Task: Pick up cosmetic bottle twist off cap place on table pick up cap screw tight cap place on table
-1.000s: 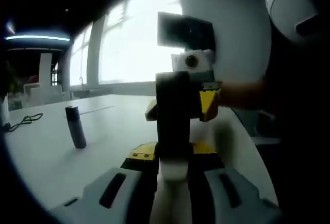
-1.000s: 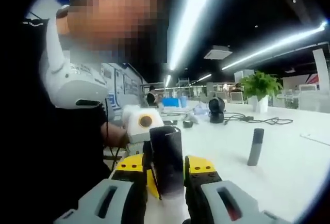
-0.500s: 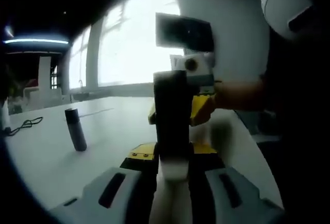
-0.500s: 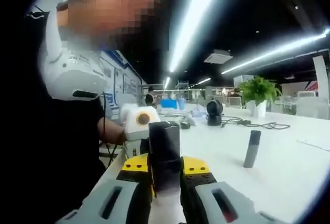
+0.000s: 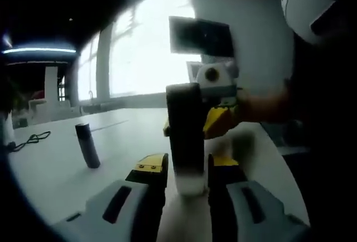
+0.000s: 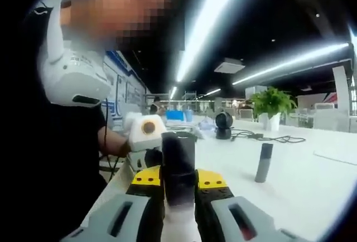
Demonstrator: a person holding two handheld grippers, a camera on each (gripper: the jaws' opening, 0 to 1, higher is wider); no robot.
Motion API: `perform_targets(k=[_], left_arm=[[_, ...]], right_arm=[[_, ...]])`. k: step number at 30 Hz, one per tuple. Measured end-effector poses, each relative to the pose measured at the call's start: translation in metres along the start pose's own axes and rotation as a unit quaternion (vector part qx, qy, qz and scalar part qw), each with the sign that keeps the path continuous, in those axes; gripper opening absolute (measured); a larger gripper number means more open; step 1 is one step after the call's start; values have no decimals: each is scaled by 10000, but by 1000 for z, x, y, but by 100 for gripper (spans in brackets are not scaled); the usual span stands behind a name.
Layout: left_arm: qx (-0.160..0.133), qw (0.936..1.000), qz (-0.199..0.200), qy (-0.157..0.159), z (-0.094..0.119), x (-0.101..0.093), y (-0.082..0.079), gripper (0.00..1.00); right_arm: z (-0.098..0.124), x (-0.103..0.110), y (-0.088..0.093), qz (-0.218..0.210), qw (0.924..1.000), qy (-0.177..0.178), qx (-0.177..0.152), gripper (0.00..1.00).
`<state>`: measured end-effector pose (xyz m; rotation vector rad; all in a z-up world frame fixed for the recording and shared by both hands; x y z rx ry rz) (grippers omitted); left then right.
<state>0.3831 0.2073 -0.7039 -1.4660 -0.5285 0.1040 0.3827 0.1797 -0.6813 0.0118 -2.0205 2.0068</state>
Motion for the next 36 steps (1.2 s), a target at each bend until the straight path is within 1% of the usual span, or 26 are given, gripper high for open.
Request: perform_targets(k=[3,4,7,8,11,13,15,17,19,20,21,23,26,27,28,29,31,32,33,34,35,36], left_arm=[[-48,10000,27,-76,1,3,-1,23],[-46,9999,17,-91,2,2,-2,24],[3,9999,-91,-118,3,1,-1,26],[-5,9998,-114,-136,3,1,-2,26],[-20,9997,-72,-235,5,4,-3,27],[-28,9995,-75,-300,6,6,-3,27],[-30,9993,-95,-357,6,7,-4,28],[-39,9987,-204,-470,8,8,-5,29],[-56,9982,-246,-551,11,9,-6,29],[-51,9981,-242,-572,12,10,-6,29],[-55,9979,-222,-604,13,10,-6,29],[-61,9978,-165,-643,15,11,-7,29],[-27,9975,-180,-687,14,12,-5,29],[-16,9974,-196,-691,14,12,-5,28],[-6,9974,-236,-688,15,12,-5,28],[-45,9970,-298,-711,15,12,-6,27],[-59,9968,-302,-733,15,13,-7,27],[-63,9968,-277,-743,15,14,-7,27],[-66,9968,-265,-758,16,15,-7,27],[-68,9967,-257,-768,16,15,-7,27],[-76,9967,-237,-778,16,16,-7,27],[-79,9967,-223,-782,16,16,-7,27]], right_arm=[[1,-3,-5,-33,9999,102,-70,14],[2,-5,-6,-69,9998,162,-96,14],[5,-11,-11,-184,9993,300,-158,14],[5,-14,-13,-277,9987,393,-185,14],[5,-19,-16,-280,9978,569,-201,14],[5,-23,-18,-292,9967,715,-238,14],[6,-31,-20,-293,9948,940,-265,14],[7,-39,-21,-304,9922,1174,-281,14],[11,-49,-23,-426,9878,1442,-393,14],[15,-57,-24,-473,9841,1658,-428,14],[17,-61,-25,-451,9823,1764,-437,14],[22,-74,-25,-396,9763,2081,-439,14],[26,-83,-27,-465,9705,2306,-528,14],[27,-86,-28,-406,9688,2381,-557,14],[28,-88,-28,-439,9666,2458,-584,14],[29,-91,-29,-448,9657,2492,-580,14],[32,-98,-28,-489,9608,2672,-545,14],[34,-102,-29,-389,9587,2768,-515,14],[35,-105,-29,-380,9565,2845,-515,14],[37,-111,-29,-427,9512,3010,-527,14],[38,-114,-30,-368,9493,3073,-561,14],[40,-117,-30,-409,9462,3148,-620,14]])
Point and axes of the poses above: the point that each gripper's makers call its tool centre point, and the gripper's own axes: z roughly backward along the fingers, x roughly to its left, y roughly out of its underside, the point moved 2 cm from there along z, roughly backward along the fingers, and after that the axes turned 12 degrees about -z, right-handed, at the moved point
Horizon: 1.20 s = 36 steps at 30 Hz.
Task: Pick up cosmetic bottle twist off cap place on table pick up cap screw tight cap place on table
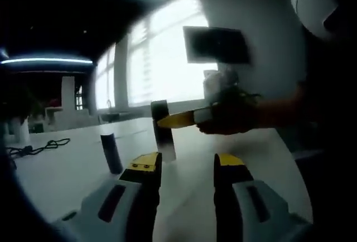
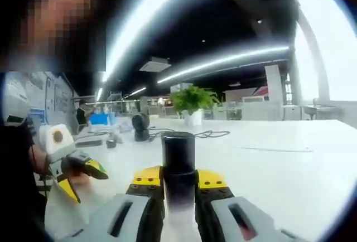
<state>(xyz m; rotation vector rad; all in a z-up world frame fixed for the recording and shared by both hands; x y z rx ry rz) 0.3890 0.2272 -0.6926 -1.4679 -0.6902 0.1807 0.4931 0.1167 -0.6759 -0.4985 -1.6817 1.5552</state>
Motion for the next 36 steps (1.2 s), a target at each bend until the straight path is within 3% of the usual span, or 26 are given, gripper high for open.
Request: perform_targets(k=[5,14,26,33,34,36], left_arm=[[-16,10000,4,-77,1,3,-1,25],[-36,9999,57,-123,1,5,-1,24],[35,9998,14,-176,1,6,2,22],[2,9997,54,-224,2,9,0,22],[6,9997,52,-221,2,9,0,22],[23,9998,40,-218,2,8,1,22]], right_arm=[[-4,-23,-1,45,9982,595,-6,14],[-9,-41,-3,344,9935,1072,-182,14],[-10,-54,-8,98,9911,1287,-332,15],[-10,-54,-8,207,9907,1305,-327,15],[-10,-54,-8,191,9906,1312,-325,16],[-10,-49,-13,-44,9917,1189,-480,29]])
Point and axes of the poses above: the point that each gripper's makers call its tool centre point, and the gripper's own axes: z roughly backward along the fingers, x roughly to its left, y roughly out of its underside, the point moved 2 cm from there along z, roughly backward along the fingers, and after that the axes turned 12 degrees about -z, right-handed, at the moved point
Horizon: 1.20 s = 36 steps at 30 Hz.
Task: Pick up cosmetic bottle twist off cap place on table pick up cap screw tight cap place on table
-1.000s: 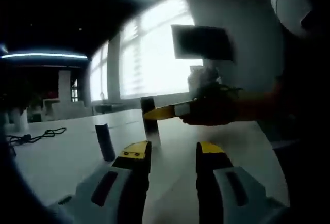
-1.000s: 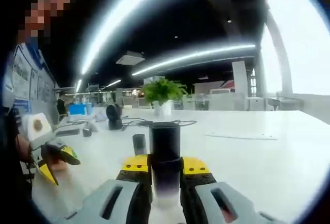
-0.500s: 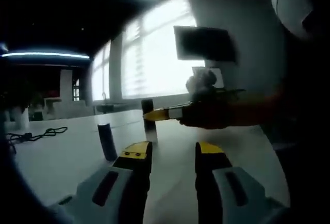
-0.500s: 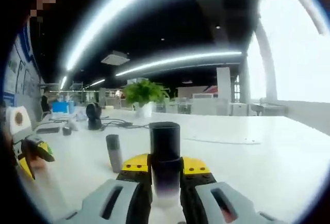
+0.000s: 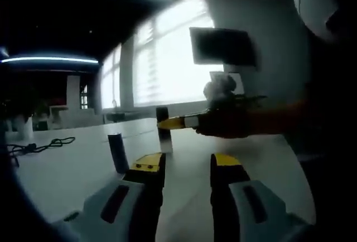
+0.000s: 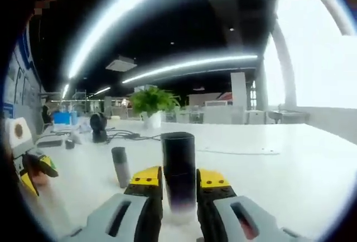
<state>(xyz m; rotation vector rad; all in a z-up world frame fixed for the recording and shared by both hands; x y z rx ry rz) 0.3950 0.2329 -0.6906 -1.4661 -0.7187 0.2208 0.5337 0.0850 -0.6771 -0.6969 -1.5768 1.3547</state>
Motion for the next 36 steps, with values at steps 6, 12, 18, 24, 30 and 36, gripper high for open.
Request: perform_targets(k=[6,12,18,24,30,36], left_arm=[[63,9998,-184,-108,-1,6,2,21],[-185,9994,-90,-261,-1,14,-6,21],[-69,9997,-169,-159,1,11,-4,22],[-95,9988,114,-474,7,25,-5,21],[-148,9972,247,-697,17,28,-8,21],[-83,9939,413,-1020,30,32,-8,20]], right_arm=[[5,6,-9,57,9999,-92,-49,34],[19,10,-15,221,9995,-77,-208,26],[35,6,-22,-343,9986,25,-395,27],[52,13,-19,-139,9993,32,-344,28],[67,21,-15,-101,9995,-117,-286,29],[85,36,-3,-91,9990,-426,-136,32]])
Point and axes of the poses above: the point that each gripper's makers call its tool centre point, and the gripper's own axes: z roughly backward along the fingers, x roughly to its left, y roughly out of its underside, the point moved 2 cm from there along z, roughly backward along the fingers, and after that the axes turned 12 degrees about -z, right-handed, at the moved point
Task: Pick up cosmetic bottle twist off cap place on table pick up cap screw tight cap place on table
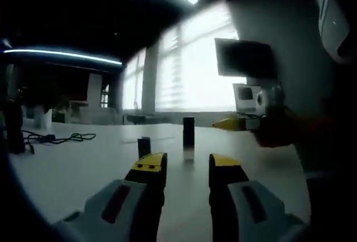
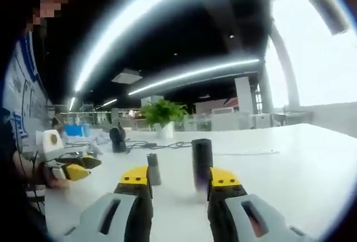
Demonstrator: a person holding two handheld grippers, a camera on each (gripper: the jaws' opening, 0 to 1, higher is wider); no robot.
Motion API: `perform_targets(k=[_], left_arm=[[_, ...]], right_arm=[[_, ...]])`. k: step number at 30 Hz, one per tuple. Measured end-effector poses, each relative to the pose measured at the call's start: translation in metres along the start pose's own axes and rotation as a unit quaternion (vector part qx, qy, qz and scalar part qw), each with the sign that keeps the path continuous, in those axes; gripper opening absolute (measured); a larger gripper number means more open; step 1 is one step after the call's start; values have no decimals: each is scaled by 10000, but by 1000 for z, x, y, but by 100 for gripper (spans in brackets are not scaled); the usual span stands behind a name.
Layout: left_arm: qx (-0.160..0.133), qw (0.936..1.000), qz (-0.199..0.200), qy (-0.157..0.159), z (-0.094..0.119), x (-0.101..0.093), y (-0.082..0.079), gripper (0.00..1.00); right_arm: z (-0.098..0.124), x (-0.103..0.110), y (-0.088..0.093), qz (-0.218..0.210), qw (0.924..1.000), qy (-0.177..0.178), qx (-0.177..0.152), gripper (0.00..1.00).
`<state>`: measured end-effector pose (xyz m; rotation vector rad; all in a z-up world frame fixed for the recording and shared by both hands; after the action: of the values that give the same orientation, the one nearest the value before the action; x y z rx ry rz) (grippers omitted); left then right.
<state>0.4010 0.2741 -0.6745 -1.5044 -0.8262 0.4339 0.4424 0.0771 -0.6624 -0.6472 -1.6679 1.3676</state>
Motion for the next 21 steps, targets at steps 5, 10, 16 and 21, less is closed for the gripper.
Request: perform_targets(k=[5,10,16,21], left_arm=[[81,9999,-6,-136,12,1,-1,21],[-4,9994,81,-334,26,4,-7,21],[102,9993,-22,-366,41,0,-7,26],[154,9989,-128,-429,50,-2,-8,31]], right_arm=[[13,9,7,98,9999,-81,52,34],[28,11,10,152,9998,-94,113,38],[45,9,13,83,9999,-39,83,42],[56,8,21,115,9998,1,130,46]])
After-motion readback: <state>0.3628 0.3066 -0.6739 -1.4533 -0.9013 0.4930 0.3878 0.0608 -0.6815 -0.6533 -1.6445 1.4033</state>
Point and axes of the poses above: the point that each gripper's makers call its tool centre point, and the gripper's own axes: z roughly backward along the fingers, x roughly to its left, y roughly out of its underside, the point moved 2 cm from there along z, roughly backward along the fingers, and after that the axes turned 12 degrees about -z, right-handed, at the moved point
